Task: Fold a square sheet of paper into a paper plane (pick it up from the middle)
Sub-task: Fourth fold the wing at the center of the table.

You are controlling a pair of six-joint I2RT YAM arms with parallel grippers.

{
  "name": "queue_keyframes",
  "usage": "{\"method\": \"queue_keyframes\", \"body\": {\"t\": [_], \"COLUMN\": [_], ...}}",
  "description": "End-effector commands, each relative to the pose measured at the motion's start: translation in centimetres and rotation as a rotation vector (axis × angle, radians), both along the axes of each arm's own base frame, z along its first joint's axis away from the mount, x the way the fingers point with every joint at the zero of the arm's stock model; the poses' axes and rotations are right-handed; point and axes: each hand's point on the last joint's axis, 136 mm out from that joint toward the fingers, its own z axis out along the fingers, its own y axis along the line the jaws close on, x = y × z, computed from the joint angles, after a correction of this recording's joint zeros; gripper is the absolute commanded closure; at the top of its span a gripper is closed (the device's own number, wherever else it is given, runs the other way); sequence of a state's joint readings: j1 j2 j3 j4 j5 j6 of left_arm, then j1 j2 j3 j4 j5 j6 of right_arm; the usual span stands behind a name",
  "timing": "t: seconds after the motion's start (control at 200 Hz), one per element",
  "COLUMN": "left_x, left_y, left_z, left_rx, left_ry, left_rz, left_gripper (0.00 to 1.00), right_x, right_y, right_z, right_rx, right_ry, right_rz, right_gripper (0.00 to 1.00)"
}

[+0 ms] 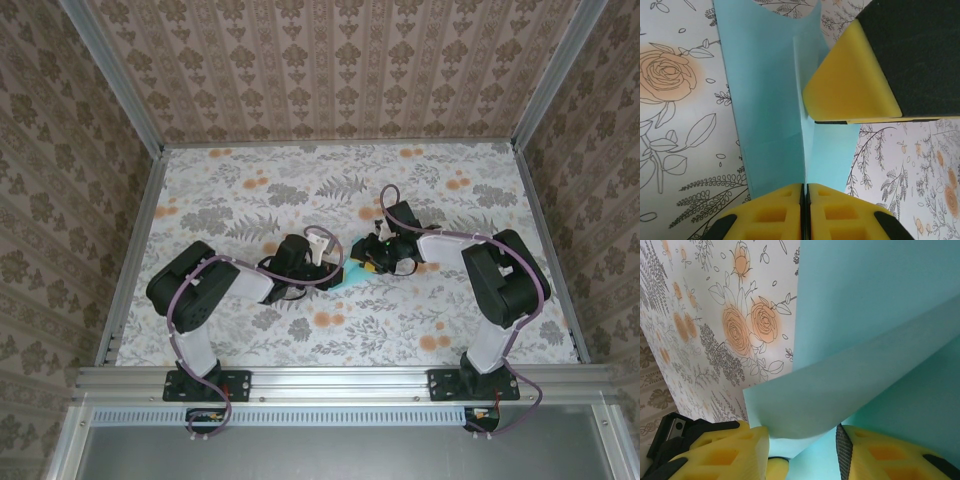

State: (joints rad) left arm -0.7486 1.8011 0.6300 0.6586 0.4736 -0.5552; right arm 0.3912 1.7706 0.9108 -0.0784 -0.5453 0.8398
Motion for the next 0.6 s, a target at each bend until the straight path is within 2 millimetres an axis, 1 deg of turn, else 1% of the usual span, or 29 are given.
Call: {"method": "queue_keyframes", "body": {"t": [0.0,0.1,0.23,0.32,0.4,0.475,0.595], "left_x": [0.5,0.5,0.5,0.5,0.7,1.0,1.5], "left_y": [-0.1,-0.1,0.0,-0.1,0.0,0.2,1.0], "left_z": [-0.3,-0.2,-0.3,0.0,0.3,1.1,2.3], "left_rx": [-0.009,-0.009,-0.006,-0.011,-0.012,-0.022,-0.014], "left_ry": [0.043,0.045,0.052,0.055,0.060,0.060,0.052], "left_rz": [0.011,0.013,0.018,0.015,0.023,0.035,0.075], "left_gripper": [0.89,0.88,0.87,0.84,0.79,0.73,0.64], "right_x": [-0.2,-0.3,-0.4,-0.5,-0.7,-0.8,-1.1], "right_y": [-0.1,-0.4,-0.7,-0.9,-1.1,-1.2,-1.7], "right_z": [-0.4,-0.6,-1.1,-1.5,-1.9,-2.3,-2.9], "right_rx": [-0.024,-0.037,-0.062,-0.077,-0.097,-0.117,-0.149], "right_ry": [-0.010,-0.011,0.007,0.019,0.031,0.043,0.056], "right_rz": [0.014,0.013,0.008,0.007,0.008,0.011,0.013], "right_gripper": [0.59,0.62,0.63,0.62,0.61,0.60,0.57]}}
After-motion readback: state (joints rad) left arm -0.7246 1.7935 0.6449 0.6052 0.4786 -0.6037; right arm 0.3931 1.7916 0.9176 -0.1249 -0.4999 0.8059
